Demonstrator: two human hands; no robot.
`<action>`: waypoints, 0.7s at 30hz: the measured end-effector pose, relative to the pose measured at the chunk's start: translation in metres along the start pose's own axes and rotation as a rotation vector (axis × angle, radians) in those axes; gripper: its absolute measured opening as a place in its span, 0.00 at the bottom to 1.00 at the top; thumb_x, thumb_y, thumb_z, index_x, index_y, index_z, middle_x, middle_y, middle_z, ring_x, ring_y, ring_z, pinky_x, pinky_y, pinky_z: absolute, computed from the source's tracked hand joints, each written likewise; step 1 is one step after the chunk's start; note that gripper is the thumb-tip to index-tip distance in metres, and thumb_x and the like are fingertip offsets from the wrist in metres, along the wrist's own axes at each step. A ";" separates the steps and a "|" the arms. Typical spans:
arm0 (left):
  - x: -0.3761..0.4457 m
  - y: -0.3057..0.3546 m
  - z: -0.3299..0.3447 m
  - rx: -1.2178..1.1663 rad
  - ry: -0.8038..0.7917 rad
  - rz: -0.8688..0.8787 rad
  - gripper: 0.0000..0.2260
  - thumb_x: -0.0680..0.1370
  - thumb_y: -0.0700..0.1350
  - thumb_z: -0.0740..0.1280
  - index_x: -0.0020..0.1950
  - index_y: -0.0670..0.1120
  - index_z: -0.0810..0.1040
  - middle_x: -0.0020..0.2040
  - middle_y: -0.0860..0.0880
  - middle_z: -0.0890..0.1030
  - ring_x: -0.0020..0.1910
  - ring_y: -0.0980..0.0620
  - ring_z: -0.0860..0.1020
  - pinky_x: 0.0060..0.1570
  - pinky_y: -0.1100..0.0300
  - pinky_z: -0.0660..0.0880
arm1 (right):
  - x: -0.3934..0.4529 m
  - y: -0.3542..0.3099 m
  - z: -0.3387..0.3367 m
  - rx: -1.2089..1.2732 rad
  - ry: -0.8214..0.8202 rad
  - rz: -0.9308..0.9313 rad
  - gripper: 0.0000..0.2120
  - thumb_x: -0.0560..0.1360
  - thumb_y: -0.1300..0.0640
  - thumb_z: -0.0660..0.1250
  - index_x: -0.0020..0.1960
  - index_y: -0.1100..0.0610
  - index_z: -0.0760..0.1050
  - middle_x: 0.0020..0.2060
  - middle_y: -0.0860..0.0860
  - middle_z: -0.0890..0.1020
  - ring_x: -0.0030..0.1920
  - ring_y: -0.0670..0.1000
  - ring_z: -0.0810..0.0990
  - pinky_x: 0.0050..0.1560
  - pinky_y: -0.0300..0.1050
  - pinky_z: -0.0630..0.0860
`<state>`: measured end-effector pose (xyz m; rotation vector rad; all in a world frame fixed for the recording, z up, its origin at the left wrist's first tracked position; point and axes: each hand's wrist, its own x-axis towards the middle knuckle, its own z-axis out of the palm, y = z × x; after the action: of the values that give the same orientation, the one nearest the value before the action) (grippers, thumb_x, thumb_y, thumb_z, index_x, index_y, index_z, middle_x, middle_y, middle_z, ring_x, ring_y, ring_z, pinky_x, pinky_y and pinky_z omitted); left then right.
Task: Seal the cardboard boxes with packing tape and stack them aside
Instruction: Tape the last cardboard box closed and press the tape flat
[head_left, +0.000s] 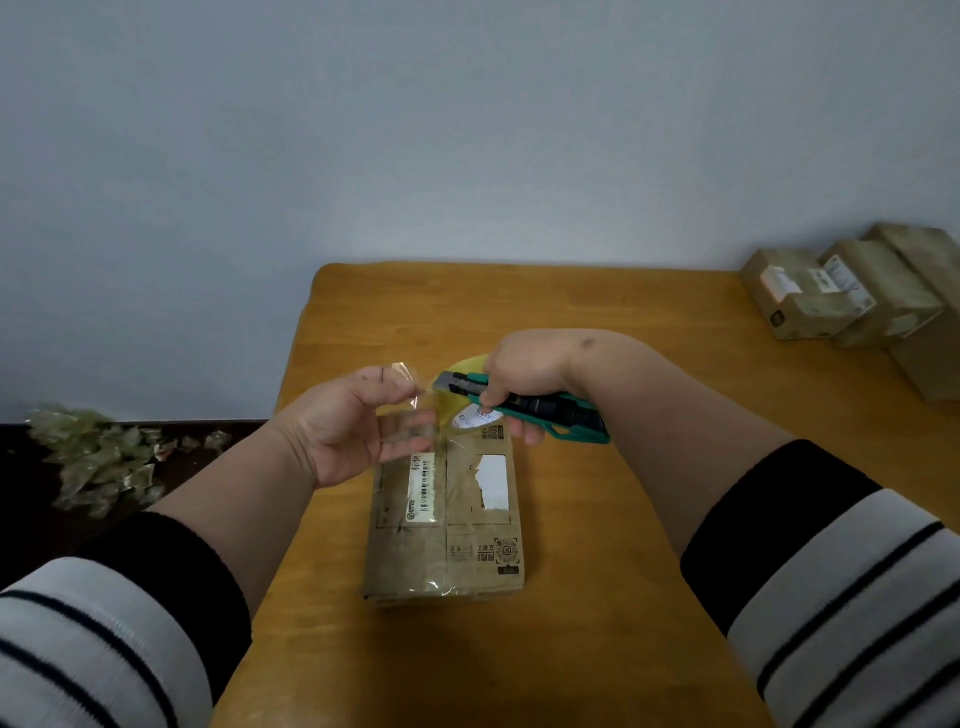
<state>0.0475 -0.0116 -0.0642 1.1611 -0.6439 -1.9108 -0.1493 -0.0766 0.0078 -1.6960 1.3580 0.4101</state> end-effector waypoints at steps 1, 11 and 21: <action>0.000 0.003 0.002 0.040 0.014 0.022 0.02 0.69 0.41 0.70 0.41 0.46 0.80 0.48 0.45 0.81 0.51 0.46 0.79 0.47 0.53 0.82 | 0.001 0.001 -0.001 0.025 0.003 -0.013 0.13 0.81 0.59 0.61 0.55 0.68 0.76 0.38 0.60 0.86 0.32 0.55 0.84 0.45 0.50 0.80; -0.001 0.038 0.010 0.181 0.065 0.109 0.04 0.66 0.39 0.70 0.37 0.46 0.77 0.52 0.47 0.82 0.44 0.51 0.81 0.56 0.51 0.75 | 0.010 0.028 -0.012 0.597 0.164 -0.250 0.05 0.79 0.61 0.63 0.53 0.61 0.72 0.34 0.56 0.82 0.28 0.52 0.79 0.33 0.45 0.77; 0.004 0.069 0.035 0.640 -0.067 0.080 0.08 0.76 0.30 0.66 0.40 0.41 0.77 0.60 0.45 0.80 0.58 0.48 0.80 0.56 0.52 0.78 | 0.040 0.034 0.014 0.603 0.172 -0.148 0.23 0.69 0.60 0.75 0.61 0.57 0.71 0.53 0.58 0.79 0.32 0.51 0.80 0.36 0.46 0.79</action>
<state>0.0404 -0.0530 0.0011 1.4246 -1.3839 -1.7252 -0.1624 -0.0892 -0.0429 -1.3275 1.2960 -0.2225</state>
